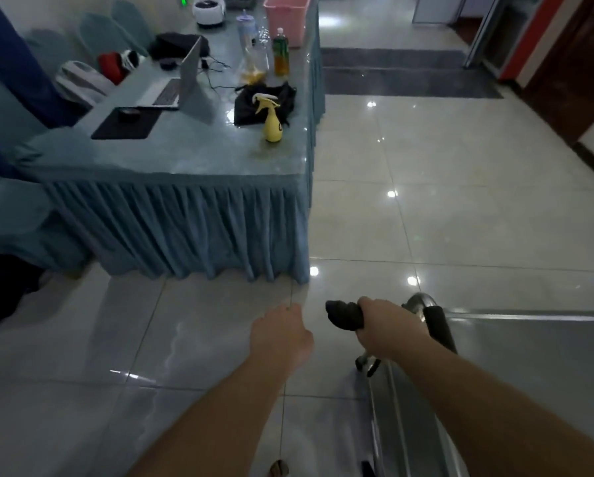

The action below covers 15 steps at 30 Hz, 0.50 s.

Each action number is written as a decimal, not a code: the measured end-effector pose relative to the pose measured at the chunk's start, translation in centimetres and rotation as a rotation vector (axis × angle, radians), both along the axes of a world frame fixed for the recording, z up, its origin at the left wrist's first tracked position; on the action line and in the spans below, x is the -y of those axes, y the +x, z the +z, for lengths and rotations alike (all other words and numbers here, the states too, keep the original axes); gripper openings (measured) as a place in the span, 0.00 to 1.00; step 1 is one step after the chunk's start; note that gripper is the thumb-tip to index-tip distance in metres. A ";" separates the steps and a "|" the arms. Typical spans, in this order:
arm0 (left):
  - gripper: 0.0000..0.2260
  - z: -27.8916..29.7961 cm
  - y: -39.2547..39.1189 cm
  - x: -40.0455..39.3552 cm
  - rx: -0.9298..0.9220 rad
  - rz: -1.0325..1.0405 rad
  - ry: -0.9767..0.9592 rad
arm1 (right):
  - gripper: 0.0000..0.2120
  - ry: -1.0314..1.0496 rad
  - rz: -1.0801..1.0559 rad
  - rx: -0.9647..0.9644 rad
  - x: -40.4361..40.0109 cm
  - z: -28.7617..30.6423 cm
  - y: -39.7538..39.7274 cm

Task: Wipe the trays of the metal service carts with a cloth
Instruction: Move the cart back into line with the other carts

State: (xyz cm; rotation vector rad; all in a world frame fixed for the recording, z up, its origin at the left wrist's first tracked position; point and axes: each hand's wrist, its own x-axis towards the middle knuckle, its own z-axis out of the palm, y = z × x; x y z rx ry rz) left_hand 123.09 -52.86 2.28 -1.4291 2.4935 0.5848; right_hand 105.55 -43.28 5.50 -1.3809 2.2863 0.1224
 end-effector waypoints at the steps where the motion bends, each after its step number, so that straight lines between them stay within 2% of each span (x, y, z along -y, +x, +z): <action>1: 0.20 0.1 0.2 0.9 -0.009 0.001 -0.003 | 0.03 0.004 -0.005 -0.001 0.8 0.1 0.2; 9: 0.17 0.4 -0.3 6.9 -0.031 -0.026 -0.045 | 0.03 -0.016 -0.056 -0.012 6.5 -1.2 -0.1; 15: 0.12 0.9 -5.5 12.8 -0.055 -0.125 -0.122 | 0.04 -0.027 -0.128 0.066 11.5 -2.2 -5.3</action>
